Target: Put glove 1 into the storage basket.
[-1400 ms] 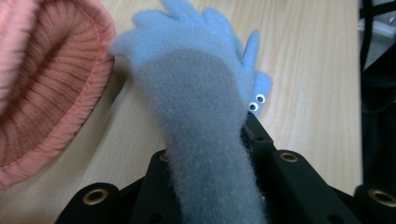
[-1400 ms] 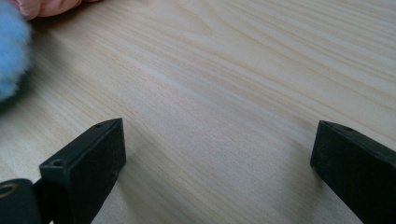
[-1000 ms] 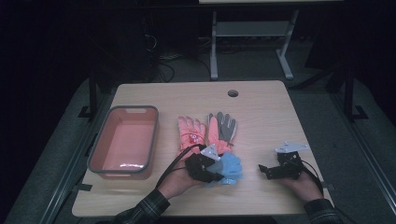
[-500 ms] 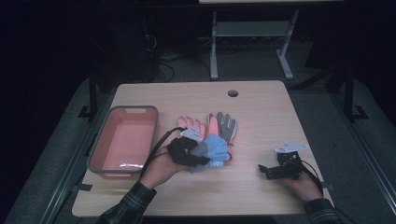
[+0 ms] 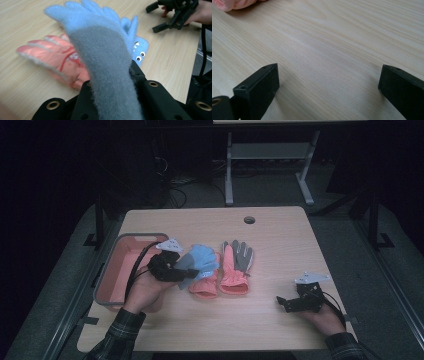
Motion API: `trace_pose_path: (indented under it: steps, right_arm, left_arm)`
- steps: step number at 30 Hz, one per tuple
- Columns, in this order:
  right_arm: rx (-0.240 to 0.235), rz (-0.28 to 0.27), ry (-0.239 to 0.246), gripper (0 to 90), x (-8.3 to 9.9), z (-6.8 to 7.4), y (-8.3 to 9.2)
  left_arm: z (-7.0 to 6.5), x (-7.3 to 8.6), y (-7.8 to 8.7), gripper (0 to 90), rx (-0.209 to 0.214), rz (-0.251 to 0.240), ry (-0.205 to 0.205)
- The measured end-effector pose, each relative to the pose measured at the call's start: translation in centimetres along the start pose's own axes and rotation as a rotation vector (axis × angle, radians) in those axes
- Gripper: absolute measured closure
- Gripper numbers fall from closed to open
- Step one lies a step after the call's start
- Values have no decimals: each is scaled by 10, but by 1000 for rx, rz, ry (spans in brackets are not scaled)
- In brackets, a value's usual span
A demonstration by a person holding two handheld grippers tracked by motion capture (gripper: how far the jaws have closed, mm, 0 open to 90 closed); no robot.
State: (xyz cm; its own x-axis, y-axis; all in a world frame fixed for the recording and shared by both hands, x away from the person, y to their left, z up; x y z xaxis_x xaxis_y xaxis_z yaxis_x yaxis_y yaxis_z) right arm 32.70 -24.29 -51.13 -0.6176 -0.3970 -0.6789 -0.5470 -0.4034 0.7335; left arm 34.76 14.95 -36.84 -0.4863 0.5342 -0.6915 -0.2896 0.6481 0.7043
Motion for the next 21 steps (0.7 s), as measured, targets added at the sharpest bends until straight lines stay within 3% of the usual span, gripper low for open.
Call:
trace_pose_path:
  steps: [12, 21]
  right_arm:
    - [-1, 0, 1, 26, 0, 0, 0]
    - [-1, 0, -1, 26, 0, 0, 0]
  left_arm:
    - [37, 18, 27, 751, -98, -26, 91]
    - [71, 39, 47, 750, -212, -26, 174]
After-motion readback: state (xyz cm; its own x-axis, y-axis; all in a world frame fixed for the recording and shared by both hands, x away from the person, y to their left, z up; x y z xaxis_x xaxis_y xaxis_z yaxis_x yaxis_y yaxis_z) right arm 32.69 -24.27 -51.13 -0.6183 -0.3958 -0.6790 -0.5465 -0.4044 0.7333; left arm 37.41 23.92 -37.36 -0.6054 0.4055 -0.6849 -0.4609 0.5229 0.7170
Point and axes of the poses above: each handheld gripper's, and its own axes: y roughly backward along the jaws, x roughly out of its underside, z roughly to its left, the point moved 4 cm from there along -y, roughly forward along the jaws, and after that the axes turned 2 degrees about z, right-handed, at the moved point
